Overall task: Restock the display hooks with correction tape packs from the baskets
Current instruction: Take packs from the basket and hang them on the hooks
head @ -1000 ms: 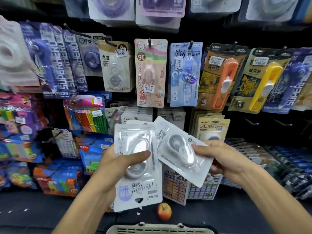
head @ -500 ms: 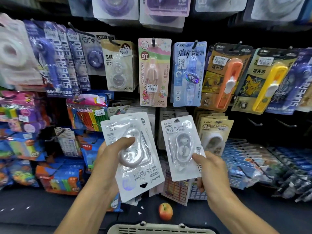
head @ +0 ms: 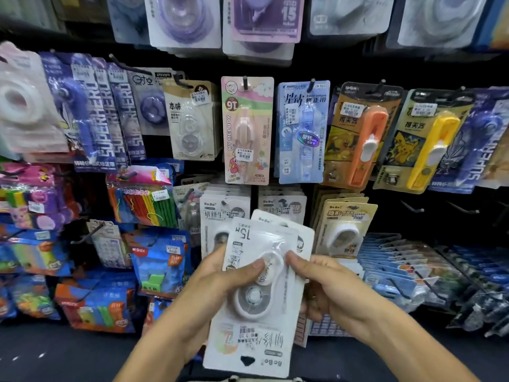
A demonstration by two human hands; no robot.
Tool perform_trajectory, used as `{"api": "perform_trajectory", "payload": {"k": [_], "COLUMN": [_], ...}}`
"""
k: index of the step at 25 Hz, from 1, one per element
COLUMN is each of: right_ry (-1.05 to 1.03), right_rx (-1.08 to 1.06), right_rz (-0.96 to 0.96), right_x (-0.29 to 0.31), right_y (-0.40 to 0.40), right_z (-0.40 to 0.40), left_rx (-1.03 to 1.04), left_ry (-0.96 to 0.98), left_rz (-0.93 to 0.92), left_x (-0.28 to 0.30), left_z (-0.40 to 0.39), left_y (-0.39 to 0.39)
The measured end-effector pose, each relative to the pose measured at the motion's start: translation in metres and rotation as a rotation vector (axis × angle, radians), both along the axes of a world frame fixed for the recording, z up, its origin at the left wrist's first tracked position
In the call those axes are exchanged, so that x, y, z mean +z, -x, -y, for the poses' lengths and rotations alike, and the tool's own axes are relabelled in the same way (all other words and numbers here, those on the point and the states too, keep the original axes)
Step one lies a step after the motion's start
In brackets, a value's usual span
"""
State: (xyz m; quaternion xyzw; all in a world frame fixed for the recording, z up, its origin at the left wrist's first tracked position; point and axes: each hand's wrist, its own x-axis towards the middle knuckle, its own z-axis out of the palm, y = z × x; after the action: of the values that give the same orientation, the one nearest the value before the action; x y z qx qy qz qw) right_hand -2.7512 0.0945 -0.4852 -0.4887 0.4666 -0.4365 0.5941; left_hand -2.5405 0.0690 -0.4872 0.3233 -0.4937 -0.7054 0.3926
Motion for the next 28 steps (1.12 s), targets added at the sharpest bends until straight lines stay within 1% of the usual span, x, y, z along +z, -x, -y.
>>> {"api": "perform_trajectory", "payload": {"k": [2,4,5,6,7,8,9,10,11,12,13,14,15,17,18,19,20,21,23,24,28], "right_ry": [-0.051,-0.019,0.064,0.202,0.377,0.563,0.746,0.887,1.005,1.084,1.104,1.055,0.941,0.633,0.507,0.431,0.370,0.299,0.159,0.131,0.236], "right_rx": [-0.082,-0.252,-0.373,-0.497,-0.584,-0.605,-0.557,-0.452,-0.348,-0.237,-0.135,-0.078,-0.056,-0.101,-0.167,-0.269,-0.336,-0.336,-0.277,-0.295,-0.472], "right_rz": [-0.051,-0.065,-0.077,-0.111,-0.162,-0.212,-0.279,-0.425,-0.639,-0.827,-0.897,-0.843,-0.660,-0.145,0.072,0.201,0.258,0.265,0.160,0.149,0.247], "right_x": [0.005,0.010,0.014,0.016,0.016,0.016,0.011,0.006,0.000,-0.008,-0.014,-0.014,-0.010,0.000,0.003,0.002,-0.002,-0.003,-0.010,-0.011,0.005], "right_y": [0.003,0.008,0.011,0.014,0.017,0.017,0.016,0.014,0.008,0.004,-0.001,-0.006,-0.011,-0.017,-0.017,-0.015,-0.012,-0.013,-0.015,-0.015,-0.001], "right_z": [0.000,0.001,0.000,-0.001,-0.001,-0.002,-0.005,-0.008,-0.009,-0.009,-0.007,-0.007,-0.007,-0.008,-0.006,-0.003,0.000,0.001,0.001,0.002,0.009], "left_rx": [0.069,0.198,0.281,0.368,0.440,0.493,0.521,0.515,0.462,0.390,0.317,0.266,0.256,0.314,0.333,0.347,0.363,0.384,0.409,0.410,0.366], "left_ry": [-0.033,-0.068,-0.082,-0.094,-0.118,-0.160,-0.210,-0.255,-0.300,-0.340,-0.368,-0.363,-0.331,-0.248,-0.210,-0.178,-0.145,-0.110,-0.057,-0.051,-0.060], "left_rz": [0.006,0.009,0.005,0.005,0.005,-0.008,-0.029,-0.056,-0.077,-0.091,-0.108,-0.121,-0.122,-0.108,-0.104,-0.094,-0.076,-0.054,-0.013,0.000,-0.040], "left_x": [0.001,0.002,0.003,0.005,0.007,0.007,0.007,0.007,0.007,0.009,0.011,0.011,0.009,0.004,0.003,0.003,0.002,0.001,0.001,0.000,-0.001], "left_z": [0.000,0.002,0.003,0.006,0.008,0.010,0.010,0.009,0.008,0.006,0.002,0.000,0.001,0.002,0.002,0.001,0.001,0.000,-0.002,-0.001,0.000], "left_y": [0.003,0.001,-0.001,-0.004,-0.006,-0.007,-0.008,-0.008,-0.007,-0.005,-0.002,-0.001,0.000,0.002,0.002,0.003,0.004,0.005,0.007,0.009,0.010]}}
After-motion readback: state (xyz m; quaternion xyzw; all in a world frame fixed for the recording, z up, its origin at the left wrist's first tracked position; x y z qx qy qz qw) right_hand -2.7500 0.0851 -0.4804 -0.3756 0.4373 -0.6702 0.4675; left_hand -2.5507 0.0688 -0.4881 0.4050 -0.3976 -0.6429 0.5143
